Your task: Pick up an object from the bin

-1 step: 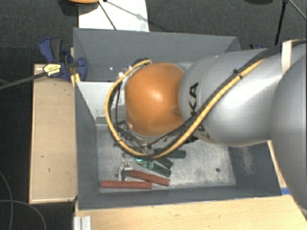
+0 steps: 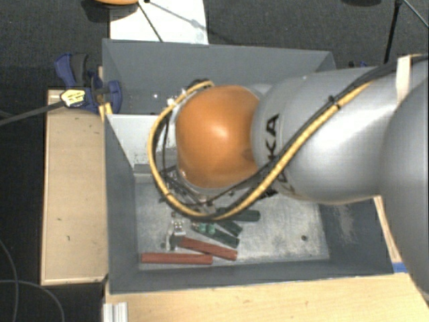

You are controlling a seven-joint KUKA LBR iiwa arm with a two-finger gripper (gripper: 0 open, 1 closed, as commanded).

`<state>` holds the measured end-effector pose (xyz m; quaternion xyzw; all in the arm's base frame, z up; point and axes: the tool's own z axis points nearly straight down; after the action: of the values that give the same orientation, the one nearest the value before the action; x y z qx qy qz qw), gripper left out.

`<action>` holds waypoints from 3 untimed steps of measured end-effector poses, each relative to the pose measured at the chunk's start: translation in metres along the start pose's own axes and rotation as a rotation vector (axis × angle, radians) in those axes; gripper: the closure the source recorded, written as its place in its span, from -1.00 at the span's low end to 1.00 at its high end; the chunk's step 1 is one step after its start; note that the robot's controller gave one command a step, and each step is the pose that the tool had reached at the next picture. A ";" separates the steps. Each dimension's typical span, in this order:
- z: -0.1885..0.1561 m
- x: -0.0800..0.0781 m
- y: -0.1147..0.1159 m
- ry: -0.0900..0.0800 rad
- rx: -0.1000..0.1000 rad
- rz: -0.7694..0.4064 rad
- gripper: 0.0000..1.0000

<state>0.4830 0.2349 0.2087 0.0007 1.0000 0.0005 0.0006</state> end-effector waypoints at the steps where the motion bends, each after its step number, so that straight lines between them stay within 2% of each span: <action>1: 0.046 -0.001 -0.017 -0.005 -0.002 -0.076 -1.00; 2: 0.110 -0.012 -0.046 -0.004 -0.001 -0.104 -1.00; 3: 0.132 -0.010 -0.056 0.004 -0.008 -0.129 -1.00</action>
Offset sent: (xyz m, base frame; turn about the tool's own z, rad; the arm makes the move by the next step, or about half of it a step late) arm 0.0138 -0.0537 -0.1216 -0.1049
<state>0.4931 0.1793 0.0762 -0.0639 0.9979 0.0047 -0.0012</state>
